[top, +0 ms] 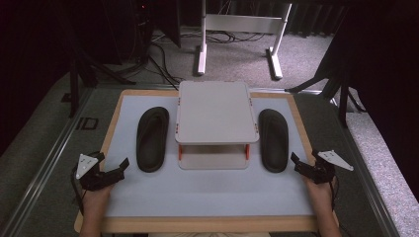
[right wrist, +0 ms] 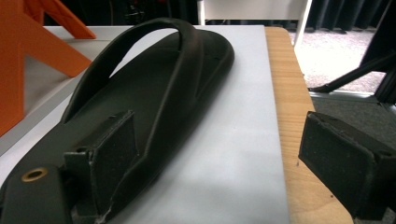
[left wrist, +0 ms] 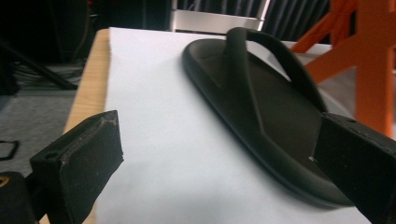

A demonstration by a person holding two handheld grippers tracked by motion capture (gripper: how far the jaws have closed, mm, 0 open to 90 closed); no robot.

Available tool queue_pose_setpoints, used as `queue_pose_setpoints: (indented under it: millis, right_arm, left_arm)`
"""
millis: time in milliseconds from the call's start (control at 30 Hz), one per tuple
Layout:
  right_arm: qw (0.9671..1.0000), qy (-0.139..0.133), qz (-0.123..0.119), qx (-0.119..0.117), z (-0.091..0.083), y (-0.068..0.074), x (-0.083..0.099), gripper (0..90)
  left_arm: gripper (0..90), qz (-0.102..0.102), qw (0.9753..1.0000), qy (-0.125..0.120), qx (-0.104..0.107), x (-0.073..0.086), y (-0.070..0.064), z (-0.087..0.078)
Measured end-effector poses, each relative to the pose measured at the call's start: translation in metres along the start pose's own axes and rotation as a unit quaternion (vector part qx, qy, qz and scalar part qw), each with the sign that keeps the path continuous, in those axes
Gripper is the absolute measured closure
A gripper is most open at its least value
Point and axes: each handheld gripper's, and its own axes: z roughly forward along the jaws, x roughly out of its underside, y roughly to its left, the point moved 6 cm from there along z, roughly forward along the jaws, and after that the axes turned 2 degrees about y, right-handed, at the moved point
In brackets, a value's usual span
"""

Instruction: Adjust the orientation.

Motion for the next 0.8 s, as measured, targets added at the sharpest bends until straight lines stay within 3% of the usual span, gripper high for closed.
queue_pose_setpoints:
  millis: [200, 300, 433, 567, 600, 800]
  right_arm:
    - [0.9999, -0.004, -0.013, -0.01, -0.0006, 0.0029, -0.0001, 10.7]
    - [0.9999, 0.0, -0.012, -0.012, -0.0001, 0.0029, 0.0001, 10.7]
    - [0.9997, -0.002, -0.02, -0.014, -0.0006, 0.0042, 0.0001, 10.7]
    - [0.9997, -0.001, -0.02, -0.013, -0.0001, 0.004, 0.0002, 10.7]
    - [0.9998, -0.002, -0.018, -0.012, -0.0004, 0.0037, 0.0001, 10.7]
    - [0.9997, 0.001, -0.024, -0.01, 0.0004, 0.0052, 0.0003, 10.7]
  left_arm:
    - [1.4, 0.003, 1.0, -0.006, -0.005, -0.0006, -0.0009, -0.0013]
    - [1.4, 0.006, 1.0, -0.004, 0.003, -0.0003, -0.0028, -0.0017]
    - [1.4, 0.026, 0.9992, 0.014, -0.027, 0.0012, -0.0062, -0.0005]
    - [1.4, 0.029, 0.999, 0.025, -0.022, 0.0018, -0.0083, 0.0003]
    - [1.4, 0.028, 0.9986, 0.043, -0.015, 0.0037, -0.0092, 0.0022]
    - [1.4, 0.02, 0.9983, 0.055, -0.008, 0.0029, -0.0093, 0.0038]
